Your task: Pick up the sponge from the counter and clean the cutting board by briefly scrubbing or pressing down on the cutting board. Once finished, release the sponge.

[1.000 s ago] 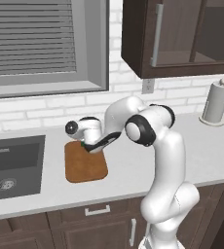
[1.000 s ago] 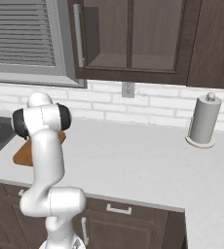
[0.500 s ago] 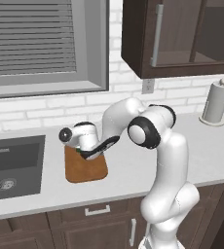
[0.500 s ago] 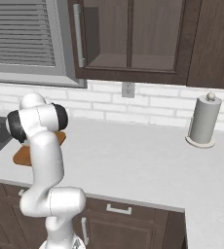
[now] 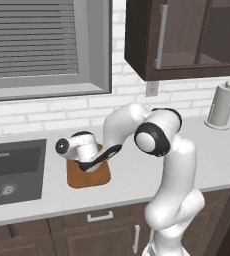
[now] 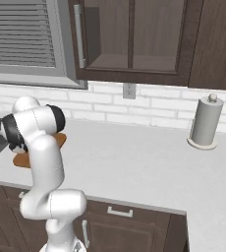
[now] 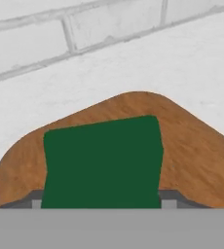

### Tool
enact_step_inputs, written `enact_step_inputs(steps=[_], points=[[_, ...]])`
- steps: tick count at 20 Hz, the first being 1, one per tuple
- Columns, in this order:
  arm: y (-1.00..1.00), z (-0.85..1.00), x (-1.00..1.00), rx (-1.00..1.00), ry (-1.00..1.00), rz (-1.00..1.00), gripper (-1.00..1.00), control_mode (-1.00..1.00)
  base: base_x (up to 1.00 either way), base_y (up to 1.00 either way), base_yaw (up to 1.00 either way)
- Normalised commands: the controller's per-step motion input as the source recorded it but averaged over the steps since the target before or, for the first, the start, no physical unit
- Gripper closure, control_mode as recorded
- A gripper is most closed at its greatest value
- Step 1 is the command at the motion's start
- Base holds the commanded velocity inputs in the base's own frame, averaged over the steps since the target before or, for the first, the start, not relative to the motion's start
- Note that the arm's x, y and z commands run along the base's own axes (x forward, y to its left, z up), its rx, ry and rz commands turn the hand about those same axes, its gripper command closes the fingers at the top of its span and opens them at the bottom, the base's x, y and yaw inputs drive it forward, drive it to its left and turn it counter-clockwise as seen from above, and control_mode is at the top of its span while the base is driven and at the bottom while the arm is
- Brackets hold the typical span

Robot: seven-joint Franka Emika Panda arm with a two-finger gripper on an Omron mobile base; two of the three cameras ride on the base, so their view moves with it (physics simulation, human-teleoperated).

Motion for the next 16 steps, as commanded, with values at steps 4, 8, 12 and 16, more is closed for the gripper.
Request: enact_step_inputs(steps=[4,8,12,16], points=[[0.14,-0.71,-0.96,0.00,0.00,0.00,1.00,-1.00,0.00,0.00,0.00],[0.14,-0.68,-0.99,0.00,0.00,0.00,1.00,-1.00,0.00,0.00,0.00],[0.15,-0.64,-0.98,0.00,0.00,0.00,1.00,-1.00,0.00,0.00,0.00],[0.17,-0.62,-0.93,0.00,0.01,0.00,1.00,-1.00,0.00,0.00,0.00]])
